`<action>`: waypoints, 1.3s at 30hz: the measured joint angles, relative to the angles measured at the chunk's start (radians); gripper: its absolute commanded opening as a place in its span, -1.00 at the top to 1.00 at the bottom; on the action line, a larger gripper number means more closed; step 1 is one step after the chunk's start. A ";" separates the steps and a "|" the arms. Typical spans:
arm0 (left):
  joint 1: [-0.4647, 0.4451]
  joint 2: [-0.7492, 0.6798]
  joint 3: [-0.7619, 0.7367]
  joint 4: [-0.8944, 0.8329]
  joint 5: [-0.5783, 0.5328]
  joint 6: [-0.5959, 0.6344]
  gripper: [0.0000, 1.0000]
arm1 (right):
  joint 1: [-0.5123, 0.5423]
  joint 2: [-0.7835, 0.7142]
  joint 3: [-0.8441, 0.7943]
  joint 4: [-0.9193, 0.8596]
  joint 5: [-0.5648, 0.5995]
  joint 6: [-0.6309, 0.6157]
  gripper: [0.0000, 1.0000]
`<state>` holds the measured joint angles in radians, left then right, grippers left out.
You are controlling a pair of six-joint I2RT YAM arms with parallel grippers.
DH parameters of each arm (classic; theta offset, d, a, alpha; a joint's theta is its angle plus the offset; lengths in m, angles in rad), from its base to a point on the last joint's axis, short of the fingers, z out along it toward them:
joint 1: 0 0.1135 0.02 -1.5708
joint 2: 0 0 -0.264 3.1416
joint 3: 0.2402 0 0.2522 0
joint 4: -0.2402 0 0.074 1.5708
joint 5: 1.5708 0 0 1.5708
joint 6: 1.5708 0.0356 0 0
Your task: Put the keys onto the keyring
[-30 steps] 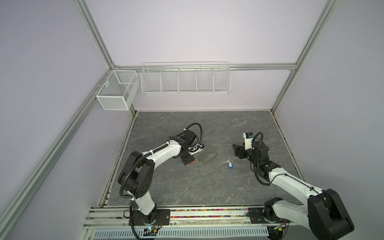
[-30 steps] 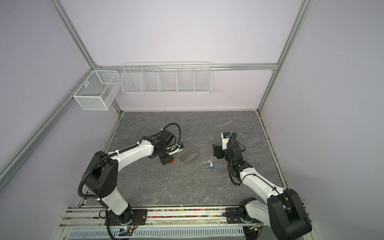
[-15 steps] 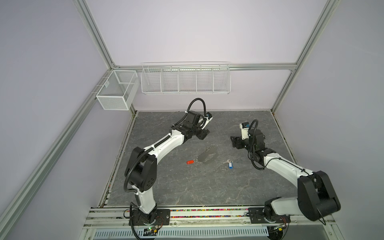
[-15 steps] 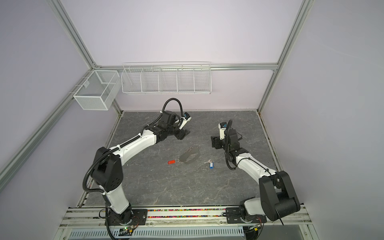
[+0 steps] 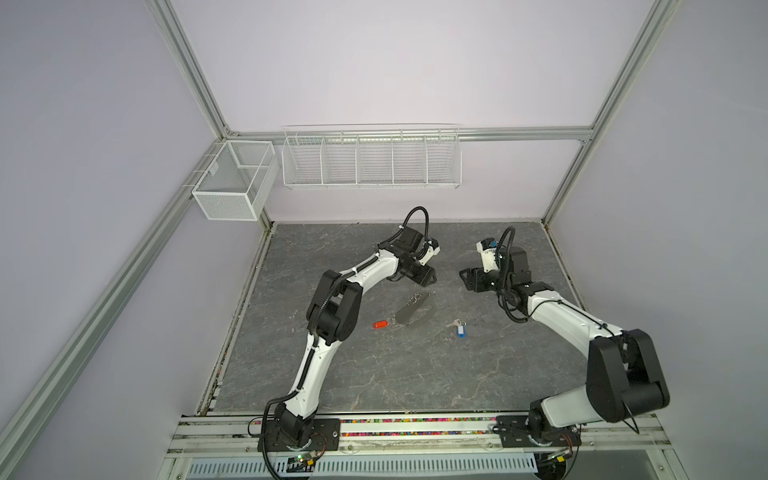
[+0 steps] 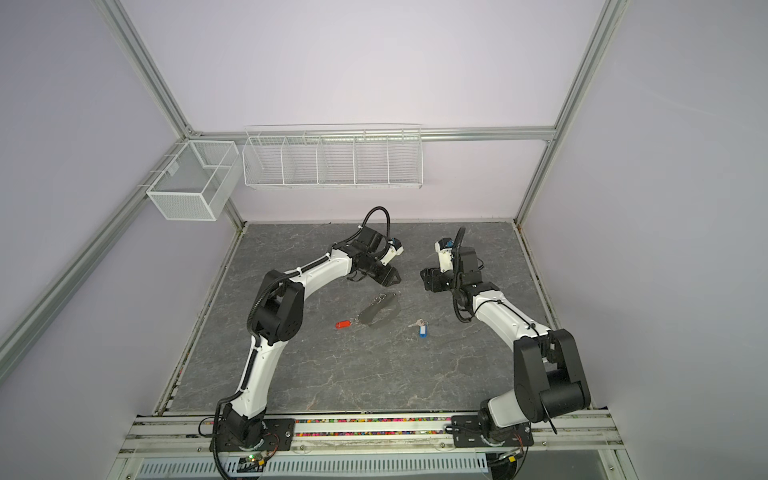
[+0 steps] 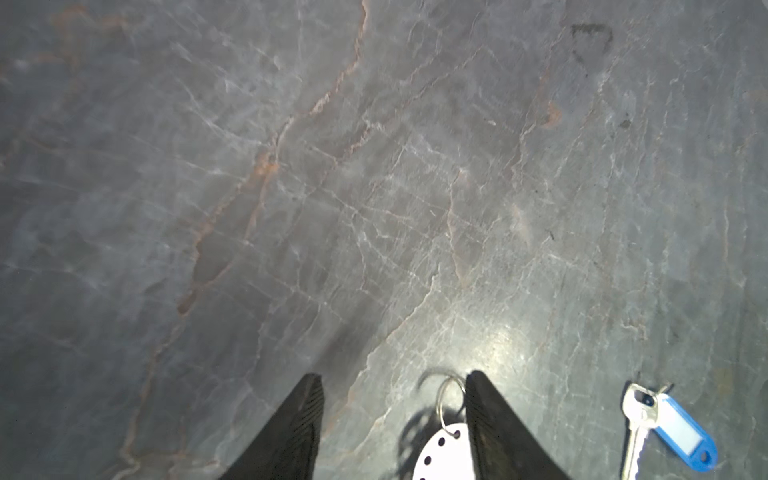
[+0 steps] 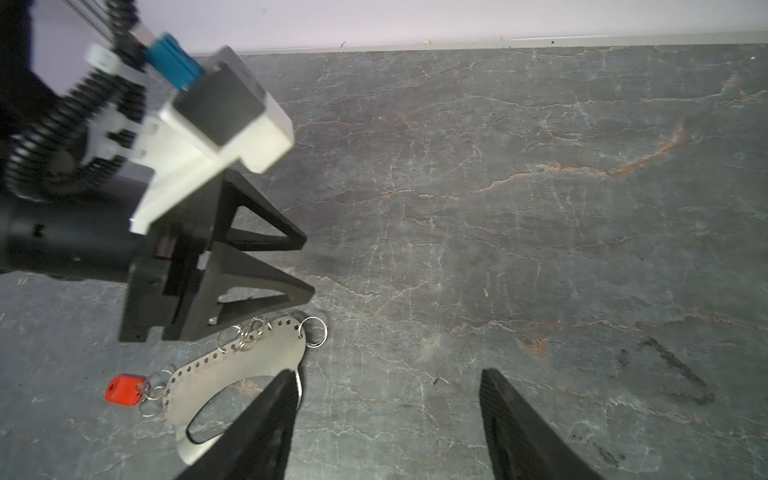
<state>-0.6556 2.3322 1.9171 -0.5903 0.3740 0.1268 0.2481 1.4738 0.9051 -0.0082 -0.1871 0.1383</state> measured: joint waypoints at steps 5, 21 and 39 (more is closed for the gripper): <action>-0.017 0.000 0.003 -0.031 0.001 -0.014 -0.07 | -0.001 0.000 -0.002 -0.018 -0.047 0.019 -0.41; -0.019 -0.013 -0.100 -0.002 0.033 -0.002 0.15 | 0.034 -0.126 -0.120 -0.032 -0.018 0.117 -0.32; -0.052 -0.014 -0.104 -0.011 0.032 0.041 0.66 | 0.094 -0.129 -0.166 -0.064 0.044 0.124 -0.28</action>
<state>-0.7074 2.3184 1.8133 -0.6010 0.4057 0.1680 0.3424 1.3445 0.7391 -0.0723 -0.1429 0.2619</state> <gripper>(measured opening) 0.188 0.644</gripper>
